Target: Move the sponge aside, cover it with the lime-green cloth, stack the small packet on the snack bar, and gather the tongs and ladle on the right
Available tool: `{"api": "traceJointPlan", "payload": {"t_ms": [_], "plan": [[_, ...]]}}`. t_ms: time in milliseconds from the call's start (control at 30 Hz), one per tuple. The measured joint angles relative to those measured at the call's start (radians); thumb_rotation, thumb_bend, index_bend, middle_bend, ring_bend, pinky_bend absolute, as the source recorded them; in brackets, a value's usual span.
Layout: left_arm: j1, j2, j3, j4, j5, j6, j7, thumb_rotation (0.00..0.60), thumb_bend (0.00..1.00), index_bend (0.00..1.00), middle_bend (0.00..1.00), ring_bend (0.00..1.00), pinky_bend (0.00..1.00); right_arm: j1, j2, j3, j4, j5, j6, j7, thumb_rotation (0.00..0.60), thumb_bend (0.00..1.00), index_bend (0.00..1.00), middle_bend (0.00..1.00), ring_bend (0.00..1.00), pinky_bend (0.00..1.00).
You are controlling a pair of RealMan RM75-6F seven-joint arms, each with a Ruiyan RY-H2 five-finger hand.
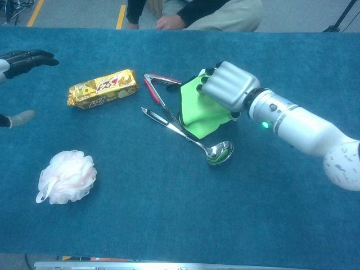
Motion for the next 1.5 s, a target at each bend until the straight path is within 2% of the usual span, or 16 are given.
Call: {"api": "traceJointPlan", "payload": {"t_ms": [133,267,433,600,767,867,900,1000,1033,1100,1233,1333,1500], "plan": [[0.009,0.003,0.0,0.008,0.013,0.002,-0.019,0.6,0.38,0.0,0.0,0.0,0.16,0.016,-0.023,-0.001,0.021,0.002,0.024,0.004,0.6,0.02,0.57,0.51,0.46,0.49],[0.014,0.003,-0.001,0.017,0.018,0.001,-0.035,0.6,0.38,0.0,0.0,0.0,0.16,0.02,-0.03,-0.004,0.028,-0.035,0.048,0.049,0.6,0.04,0.63,0.59,0.57,0.63],[0.018,-0.001,-0.005,0.026,0.025,-0.006,-0.049,0.6,0.38,0.0,0.0,0.0,0.16,0.02,-0.023,-0.006,0.009,-0.069,0.064,0.108,0.6,0.05,0.64,0.61,0.61,0.68],[0.022,-0.002,-0.009,0.032,0.027,-0.007,-0.059,0.6,0.38,0.0,0.0,0.0,0.16,0.017,0.013,0.002,-0.071,-0.12,0.093,0.174,0.6,0.05,0.64,0.62,0.64,0.71],[0.024,-0.003,-0.01,0.035,0.03,-0.015,-0.066,0.6,0.38,0.0,0.0,0.0,0.16,0.017,0.066,0.01,-0.154,-0.179,0.125,0.194,0.6,0.05,0.66,0.63,0.66,0.75],[0.026,-0.004,-0.009,0.035,0.032,-0.018,-0.067,0.6,0.37,0.0,0.0,0.0,0.16,0.017,0.078,-0.006,-0.155,-0.195,0.13,0.177,0.6,0.05,0.65,0.63,0.65,0.75],[0.026,-0.004,-0.009,0.035,0.032,-0.02,-0.068,0.6,0.37,0.0,0.0,0.0,0.16,0.016,0.08,-0.013,-0.15,-0.194,0.13,0.171,0.6,0.05,0.63,0.62,0.64,0.75],[0.026,-0.004,-0.01,0.035,0.032,-0.026,-0.071,0.6,0.37,0.0,0.0,0.0,0.16,0.011,0.08,-0.026,-0.133,-0.172,0.123,0.162,0.6,0.04,0.46,0.54,0.56,0.73],[0.026,-0.004,-0.01,0.035,0.032,-0.027,-0.071,0.6,0.37,0.0,0.0,0.0,0.16,0.009,0.081,-0.029,-0.131,-0.162,0.121,0.162,0.6,0.02,0.36,0.48,0.5,0.68],[0.026,-0.004,-0.01,0.036,0.03,-0.032,-0.072,0.6,0.37,0.0,0.0,0.0,0.16,0.003,0.087,-0.04,-0.133,-0.138,0.117,0.158,0.6,0.0,0.24,0.41,0.41,0.6],[0.025,-0.005,-0.011,0.041,0.022,-0.043,-0.074,0.6,0.38,0.0,0.0,0.0,0.16,-0.007,0.104,-0.055,-0.148,-0.119,0.12,0.139,0.6,0.0,0.04,0.27,0.25,0.44],[0.022,-0.008,-0.012,0.041,0.022,-0.053,-0.077,0.6,0.37,0.0,0.0,0.0,0.16,-0.01,0.111,-0.064,-0.157,-0.084,0.122,0.118,0.6,0.0,0.0,0.18,0.16,0.33],[0.021,-0.008,-0.01,0.041,0.029,-0.059,-0.078,0.6,0.37,0.0,0.0,0.0,0.16,-0.003,0.09,-0.066,-0.143,-0.012,0.125,0.062,0.6,0.0,0.0,0.13,0.09,0.25]]}}
